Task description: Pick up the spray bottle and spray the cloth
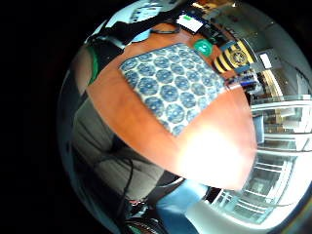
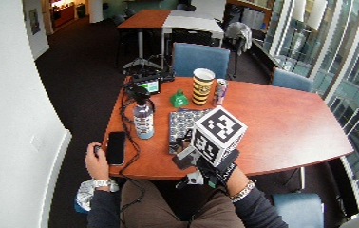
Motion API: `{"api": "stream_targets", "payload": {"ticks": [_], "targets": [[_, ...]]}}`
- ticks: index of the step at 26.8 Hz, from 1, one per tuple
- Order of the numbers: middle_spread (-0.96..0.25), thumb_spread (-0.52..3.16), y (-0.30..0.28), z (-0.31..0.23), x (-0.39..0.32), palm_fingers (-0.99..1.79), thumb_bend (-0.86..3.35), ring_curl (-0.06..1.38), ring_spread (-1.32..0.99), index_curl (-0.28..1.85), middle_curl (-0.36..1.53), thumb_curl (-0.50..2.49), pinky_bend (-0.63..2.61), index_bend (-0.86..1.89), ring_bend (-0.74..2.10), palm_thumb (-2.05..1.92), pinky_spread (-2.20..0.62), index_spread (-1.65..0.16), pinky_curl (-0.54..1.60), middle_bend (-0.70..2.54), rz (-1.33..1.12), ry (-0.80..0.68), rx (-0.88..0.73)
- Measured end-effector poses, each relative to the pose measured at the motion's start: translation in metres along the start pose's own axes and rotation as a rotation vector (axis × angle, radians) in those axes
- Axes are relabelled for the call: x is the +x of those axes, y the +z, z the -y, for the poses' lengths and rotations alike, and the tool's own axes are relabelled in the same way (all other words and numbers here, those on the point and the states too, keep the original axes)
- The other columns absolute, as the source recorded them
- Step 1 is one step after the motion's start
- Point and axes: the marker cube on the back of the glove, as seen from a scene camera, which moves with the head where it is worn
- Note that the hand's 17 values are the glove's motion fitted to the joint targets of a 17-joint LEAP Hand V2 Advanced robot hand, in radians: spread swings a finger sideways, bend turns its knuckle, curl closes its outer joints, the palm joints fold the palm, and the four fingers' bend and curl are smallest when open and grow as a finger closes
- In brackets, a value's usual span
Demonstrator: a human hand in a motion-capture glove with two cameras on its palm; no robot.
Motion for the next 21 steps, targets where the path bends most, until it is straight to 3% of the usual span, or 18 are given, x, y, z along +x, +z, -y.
{"api": "stream_targets", "payload": {"ticks": [9, 21], "targets": [[-0.11, 0.81, 0.01, -0.015, -0.038, 0.42, -0.05, 0.34, -0.09, 0.27, 0.37, 0.29, 0.35, 0.12, 0.32, 0.18, 0.17, -0.4, 0.36, 0.19, -0.011, -0.119, -0.051], [-0.1, 0.8, 0.022, -0.014, -0.038, 0.42, -0.04, 0.34, -0.09, 0.25, 0.35, 0.3, 0.35, 0.13, 0.35, 0.15, 0.18, -0.41, 0.35, 0.18, 0.057, -0.098, -0.085]]}}
